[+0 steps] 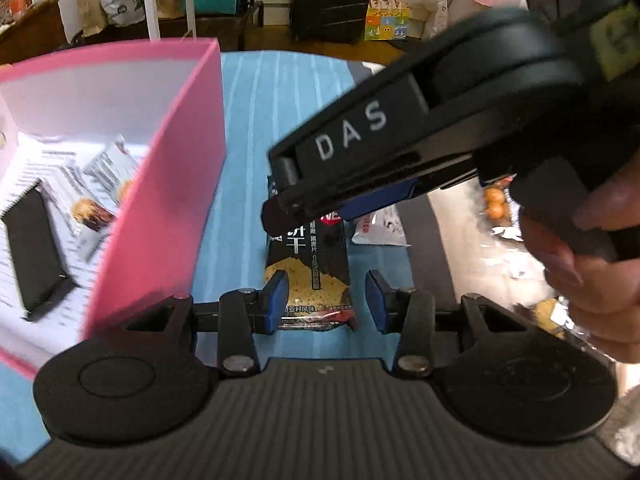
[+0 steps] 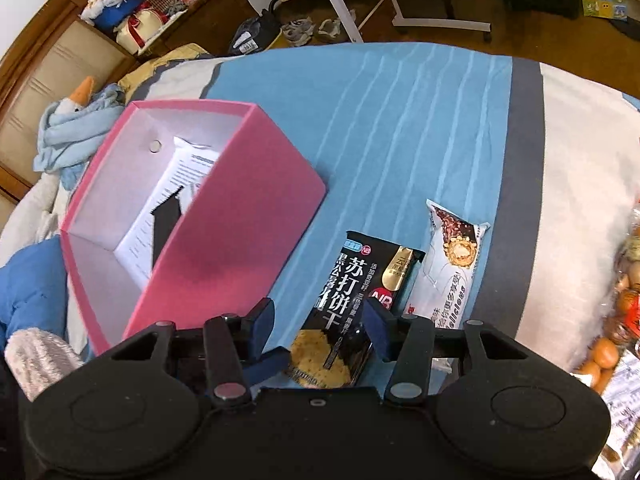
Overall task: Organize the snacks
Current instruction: 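Grasp the black NB cracker pack with the left tool and lift it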
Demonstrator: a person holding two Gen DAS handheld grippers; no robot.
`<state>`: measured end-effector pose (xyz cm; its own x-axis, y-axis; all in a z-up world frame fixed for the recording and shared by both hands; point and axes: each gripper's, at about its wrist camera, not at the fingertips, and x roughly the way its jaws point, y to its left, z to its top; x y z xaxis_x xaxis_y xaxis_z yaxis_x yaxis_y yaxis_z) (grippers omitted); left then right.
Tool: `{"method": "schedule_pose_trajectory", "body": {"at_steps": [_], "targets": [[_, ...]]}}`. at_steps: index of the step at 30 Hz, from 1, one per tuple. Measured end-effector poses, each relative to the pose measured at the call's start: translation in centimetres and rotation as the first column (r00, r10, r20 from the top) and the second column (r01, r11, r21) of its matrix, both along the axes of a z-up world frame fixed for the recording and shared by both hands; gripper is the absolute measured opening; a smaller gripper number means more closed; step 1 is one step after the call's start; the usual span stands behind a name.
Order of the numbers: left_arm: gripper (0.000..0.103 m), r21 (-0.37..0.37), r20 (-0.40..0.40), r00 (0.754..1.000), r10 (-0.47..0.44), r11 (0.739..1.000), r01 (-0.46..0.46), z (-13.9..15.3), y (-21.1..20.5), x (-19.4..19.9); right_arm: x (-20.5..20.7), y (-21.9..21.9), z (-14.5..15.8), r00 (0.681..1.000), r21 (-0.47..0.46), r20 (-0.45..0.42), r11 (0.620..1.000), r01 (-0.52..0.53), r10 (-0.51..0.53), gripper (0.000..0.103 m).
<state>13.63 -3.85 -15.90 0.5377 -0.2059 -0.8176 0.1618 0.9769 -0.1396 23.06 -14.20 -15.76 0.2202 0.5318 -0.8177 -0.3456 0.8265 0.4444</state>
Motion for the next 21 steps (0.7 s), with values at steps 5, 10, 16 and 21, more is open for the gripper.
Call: {"method": "schedule_pose_trajectory", "body": {"at_steps": [5, 10, 16, 21], "targets": [[0.054, 0.067, 0.052, 0.999, -0.010, 0.998, 0.007, -0.8, -0.7, 0.2, 0.2, 0.6, -1.0, 1.000, -0.070, 0.003, 0.998, 0.007, -0.007, 0.056], [0.056, 0.070, 0.044, 0.999, 0.009, 0.997, -0.012, -1.5, -0.9, 0.2, 1.0, -0.6, -2.1, 0.997, -0.067, -0.037, 0.995, 0.070, -0.073, 0.057], [0.057, 0.038, 0.038, 0.998, 0.042, 0.998, -0.043, -1.7, -0.8, 0.2, 1.1, -0.3, -2.4, 0.998, -0.060, -0.021, 0.996, 0.062, -0.063, 0.062], [0.047, 0.042, 0.025, 0.999, 0.047, 0.998, -0.048, -1.5, -0.7, 0.6, 0.8, 0.5, -2.8, 0.999, -0.081, 0.017, 0.996, 0.040, -0.039, 0.064]]}}
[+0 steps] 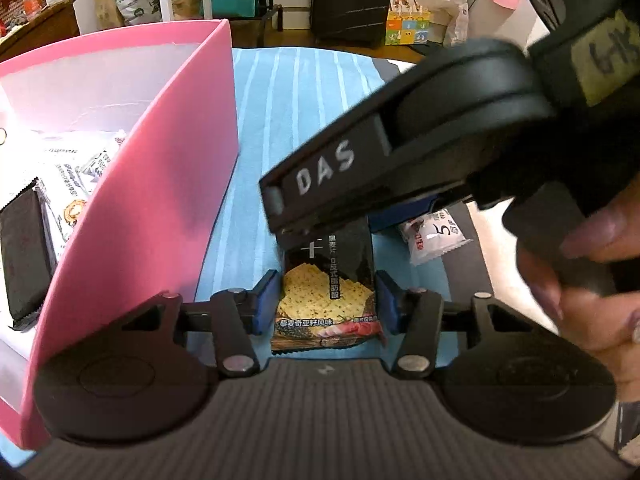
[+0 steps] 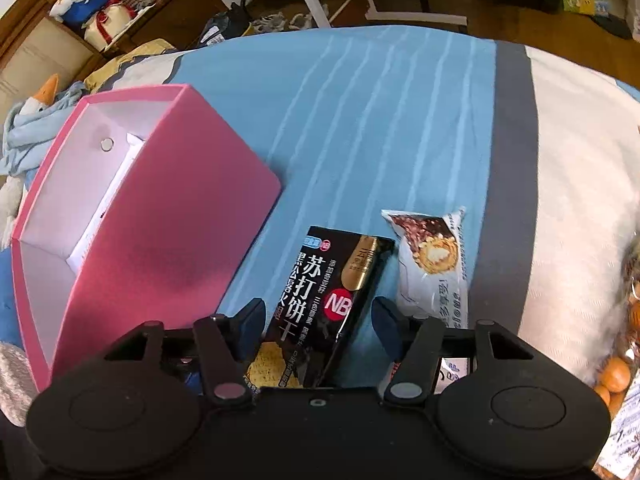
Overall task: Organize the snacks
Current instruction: 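Grasp the black NB cracker pack with the left tool and lift it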
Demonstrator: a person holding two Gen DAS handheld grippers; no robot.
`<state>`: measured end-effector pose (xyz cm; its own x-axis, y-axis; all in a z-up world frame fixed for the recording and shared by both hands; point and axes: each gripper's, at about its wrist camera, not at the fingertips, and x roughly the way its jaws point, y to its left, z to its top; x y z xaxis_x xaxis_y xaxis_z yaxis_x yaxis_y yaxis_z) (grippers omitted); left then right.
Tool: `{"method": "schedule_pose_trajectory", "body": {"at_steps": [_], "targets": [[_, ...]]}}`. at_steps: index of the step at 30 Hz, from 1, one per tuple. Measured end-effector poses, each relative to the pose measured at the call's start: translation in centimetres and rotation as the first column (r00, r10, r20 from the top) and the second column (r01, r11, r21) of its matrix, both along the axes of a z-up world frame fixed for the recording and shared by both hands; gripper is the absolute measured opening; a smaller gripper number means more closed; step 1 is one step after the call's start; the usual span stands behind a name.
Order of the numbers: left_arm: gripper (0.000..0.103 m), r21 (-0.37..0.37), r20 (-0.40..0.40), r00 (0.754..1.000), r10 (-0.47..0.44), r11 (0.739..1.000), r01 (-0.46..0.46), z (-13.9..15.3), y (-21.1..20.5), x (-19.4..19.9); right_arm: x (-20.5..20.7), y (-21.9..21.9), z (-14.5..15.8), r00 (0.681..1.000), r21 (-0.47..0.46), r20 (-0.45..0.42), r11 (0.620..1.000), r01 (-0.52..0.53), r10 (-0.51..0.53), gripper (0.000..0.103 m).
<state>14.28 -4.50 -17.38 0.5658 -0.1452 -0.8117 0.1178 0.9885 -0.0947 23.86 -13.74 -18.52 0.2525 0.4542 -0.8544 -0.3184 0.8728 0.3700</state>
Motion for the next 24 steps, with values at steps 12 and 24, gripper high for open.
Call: {"method": "schedule_pose_trajectory", "body": {"at_steps": [12, 24], "targets": [[0.046, -0.041, -0.046, 0.999, -0.003, 0.999, 0.001, 1.2, 1.1, -0.2, -0.5, -0.8, 1.0, 0.998, 0.017, -0.034, 0.998, 0.054, -0.053, 0.038], [0.046, -0.029, -0.076, 0.997, -0.031, 0.999, 0.029, 3.6, 1.9, -2.4, -2.7, -0.8, 2.9, 0.994, 0.023, -0.064, 0.996, 0.086, -0.084, 0.037]]}}
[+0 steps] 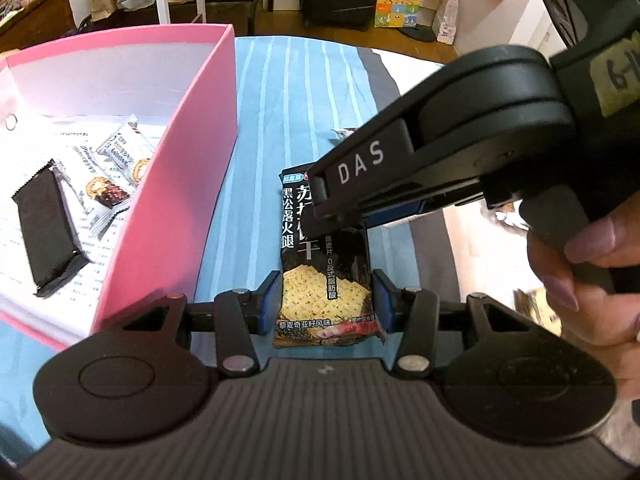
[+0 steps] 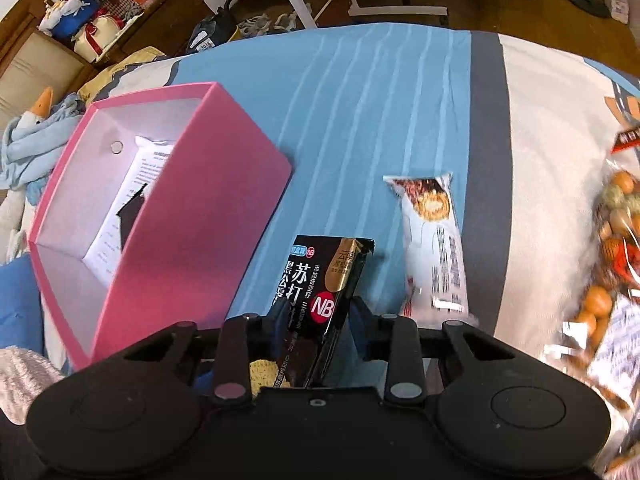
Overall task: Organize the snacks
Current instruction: 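Grasp the black NB cracker pack with the left tool and lift it, then carry the NB cracker pack into the pink box and release it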
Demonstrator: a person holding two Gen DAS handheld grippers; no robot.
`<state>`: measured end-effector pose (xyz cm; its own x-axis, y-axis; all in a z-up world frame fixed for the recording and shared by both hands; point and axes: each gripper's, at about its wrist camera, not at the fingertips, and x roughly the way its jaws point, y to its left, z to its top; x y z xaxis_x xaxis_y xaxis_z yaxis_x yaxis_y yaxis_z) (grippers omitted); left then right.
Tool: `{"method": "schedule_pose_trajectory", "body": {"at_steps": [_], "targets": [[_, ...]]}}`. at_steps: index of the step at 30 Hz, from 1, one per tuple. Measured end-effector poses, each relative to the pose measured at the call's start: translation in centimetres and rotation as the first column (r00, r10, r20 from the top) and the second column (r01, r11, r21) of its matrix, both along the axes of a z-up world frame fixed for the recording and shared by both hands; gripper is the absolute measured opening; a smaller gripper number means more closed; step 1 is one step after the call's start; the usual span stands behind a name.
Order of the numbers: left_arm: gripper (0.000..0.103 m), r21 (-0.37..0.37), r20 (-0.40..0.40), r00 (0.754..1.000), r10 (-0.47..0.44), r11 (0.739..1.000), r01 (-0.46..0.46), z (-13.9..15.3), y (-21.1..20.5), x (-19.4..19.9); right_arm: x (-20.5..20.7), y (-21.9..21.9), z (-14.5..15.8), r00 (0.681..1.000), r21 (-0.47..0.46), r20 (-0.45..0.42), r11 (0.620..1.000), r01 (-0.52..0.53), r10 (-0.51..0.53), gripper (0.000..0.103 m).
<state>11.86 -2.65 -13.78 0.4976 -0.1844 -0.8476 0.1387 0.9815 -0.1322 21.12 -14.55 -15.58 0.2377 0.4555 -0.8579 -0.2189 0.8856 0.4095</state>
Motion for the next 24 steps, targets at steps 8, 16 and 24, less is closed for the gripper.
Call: {"method": "schedule_pose_trajectory", "body": {"at_steps": [8, 16, 24], "targets": [[0.046, 0.019, -0.004, 0.998, -0.060, 0.998, 0.060, 2.2, -0.7, -2.4, -4.5, 0.6, 3.0, 0.997, -0.047, 0.083, 0.999, 0.006, -0.002, 0.037], [0.046, 0.089, 0.040, 0.992, -0.117, 0.990, 0.113, 5.0, -1.0, -6.5, -9.0, -0.1, 5.8, 0.987, 0.003, 0.157, 1.000, 0.014, -0.014, 0.036], [0.046, 0.121, 0.124, 0.983, -0.134, 0.986, 0.119, 8.2, -0.3, -9.5, -11.7, 0.5, 9.9, 0.975, 0.033, 0.223, 0.999, -0.015, 0.008, 0.036]]}}
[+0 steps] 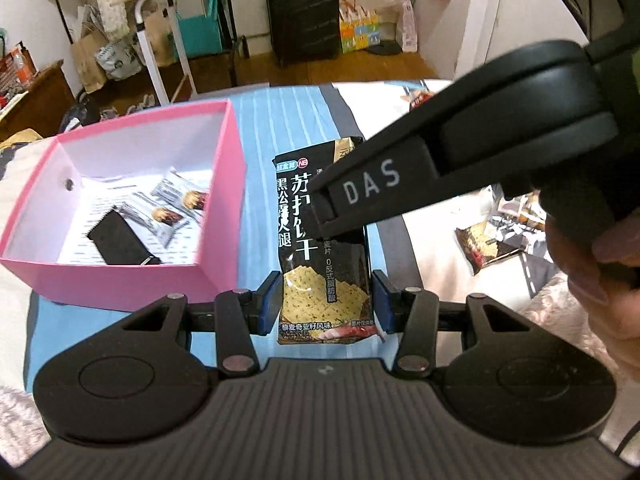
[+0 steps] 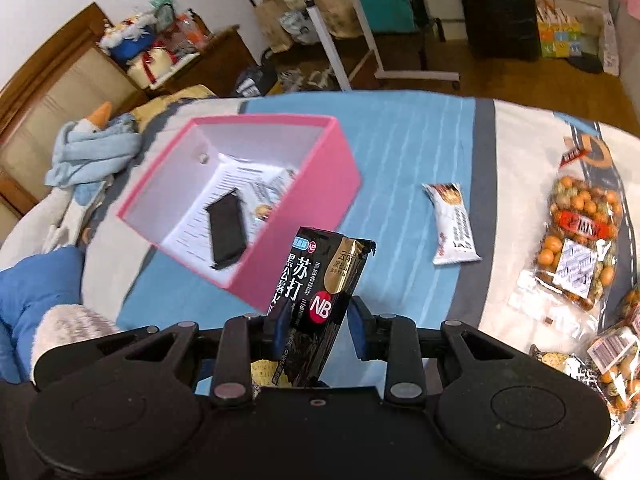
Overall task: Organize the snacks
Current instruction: 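Carry the NB cracker pack into the pink box and release it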
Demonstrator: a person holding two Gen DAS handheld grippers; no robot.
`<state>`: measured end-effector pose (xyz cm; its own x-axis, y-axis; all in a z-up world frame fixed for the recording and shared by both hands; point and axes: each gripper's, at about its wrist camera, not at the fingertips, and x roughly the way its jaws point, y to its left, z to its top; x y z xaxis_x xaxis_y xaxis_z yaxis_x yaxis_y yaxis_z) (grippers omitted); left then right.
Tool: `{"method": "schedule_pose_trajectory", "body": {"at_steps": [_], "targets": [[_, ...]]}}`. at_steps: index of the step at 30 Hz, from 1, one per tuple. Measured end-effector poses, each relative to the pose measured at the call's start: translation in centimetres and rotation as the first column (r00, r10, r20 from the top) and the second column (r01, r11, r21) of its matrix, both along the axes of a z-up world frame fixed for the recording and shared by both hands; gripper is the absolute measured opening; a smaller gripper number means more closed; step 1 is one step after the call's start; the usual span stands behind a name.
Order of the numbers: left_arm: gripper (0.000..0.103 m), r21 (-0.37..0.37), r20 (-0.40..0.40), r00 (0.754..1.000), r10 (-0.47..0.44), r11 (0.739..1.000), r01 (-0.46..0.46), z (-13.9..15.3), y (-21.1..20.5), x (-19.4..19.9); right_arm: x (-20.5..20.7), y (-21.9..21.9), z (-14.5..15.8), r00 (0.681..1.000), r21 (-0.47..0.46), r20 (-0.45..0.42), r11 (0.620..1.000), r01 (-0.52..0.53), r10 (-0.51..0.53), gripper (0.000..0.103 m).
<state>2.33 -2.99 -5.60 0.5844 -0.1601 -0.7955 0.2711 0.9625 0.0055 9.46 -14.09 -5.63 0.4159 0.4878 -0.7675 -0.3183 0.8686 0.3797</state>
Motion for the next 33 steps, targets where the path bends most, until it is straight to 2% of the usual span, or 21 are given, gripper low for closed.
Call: {"method": "schedule_pose_trajectory", "body": {"at_steps": [3, 10, 15, 20, 24, 28, 33], "targets": [[0.046, -0.002, 0.019, 1.000, 0.013, 1.000, -0.013, 1.6, 0.9, -1.3, -0.4, 0.9, 1.4, 1.000, 0.003, 0.019, 1.000, -0.015, 0.015, 0.036], [0.046, -0.002, 0.059, 0.997, 0.043, 0.999, -0.043, 3.8, 4.3, -1.1, 0.8, 4.0, 3.8, 0.995, 0.002, 0.064, 0.997, -0.079, 0.079, 0.036], [0.046, 0.002, 0.076, 0.995, 0.072, 0.997, -0.073, 4.8, 7.2, 1.3, 3.0, 7.0, 4.7, 0.981, -0.008, 0.116, 0.988, -0.156, 0.155, 0.036], [0.046, 0.022, 0.086, 0.988, 0.124, 0.992, -0.127, 4.7, 10.2, 4.8, 7.1, 9.9, 4.6, 0.968, 0.035, 0.120, 0.974, -0.226, 0.220, 0.036], [0.045, 0.008, 0.050, 0.979, 0.198, 0.980, -0.199, 3.8, 13.3, 7.9, 10.1, 13.1, 3.6, 0.943, 0.032, 0.130, 0.949, -0.314, 0.307, 0.036], [0.045, 0.020, -0.044, 0.961, 0.273, 0.962, -0.272, 1.6, 16.5, 11.4, 13.4, 16.6, 1.4, 0.917, 0.063, 0.079, 0.916, -0.396, 0.391, 0.036], [0.045, 0.034, -0.140, 0.927, 0.348, 0.937, -0.346, -2.1, 19.9, 14.9, 16.5, 20.2, -1.8, 0.899, 0.090, -0.001, 0.896, -0.435, 0.437, 0.036]]}}
